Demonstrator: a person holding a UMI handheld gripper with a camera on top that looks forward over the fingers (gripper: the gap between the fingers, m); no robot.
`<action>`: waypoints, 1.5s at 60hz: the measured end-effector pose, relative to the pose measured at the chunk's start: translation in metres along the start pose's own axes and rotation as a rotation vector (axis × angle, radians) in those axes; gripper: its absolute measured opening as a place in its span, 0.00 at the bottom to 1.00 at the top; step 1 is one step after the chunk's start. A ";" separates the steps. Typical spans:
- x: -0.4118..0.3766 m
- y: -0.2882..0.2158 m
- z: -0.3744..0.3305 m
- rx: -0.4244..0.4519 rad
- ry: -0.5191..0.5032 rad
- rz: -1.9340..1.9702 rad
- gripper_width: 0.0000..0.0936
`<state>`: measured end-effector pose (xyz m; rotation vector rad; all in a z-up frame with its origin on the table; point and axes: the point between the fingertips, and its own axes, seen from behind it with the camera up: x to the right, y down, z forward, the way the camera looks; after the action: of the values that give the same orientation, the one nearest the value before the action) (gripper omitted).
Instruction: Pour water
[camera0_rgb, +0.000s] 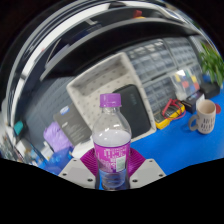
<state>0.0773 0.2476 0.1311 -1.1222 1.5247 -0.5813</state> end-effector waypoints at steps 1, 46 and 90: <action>0.005 -0.005 -0.001 -0.002 -0.003 0.037 0.36; 0.157 -0.124 -0.021 -0.058 -0.150 1.347 0.37; 0.219 -0.237 -0.065 0.111 0.029 0.271 0.37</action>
<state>0.1083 -0.0600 0.2430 -0.8087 1.6162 -0.4907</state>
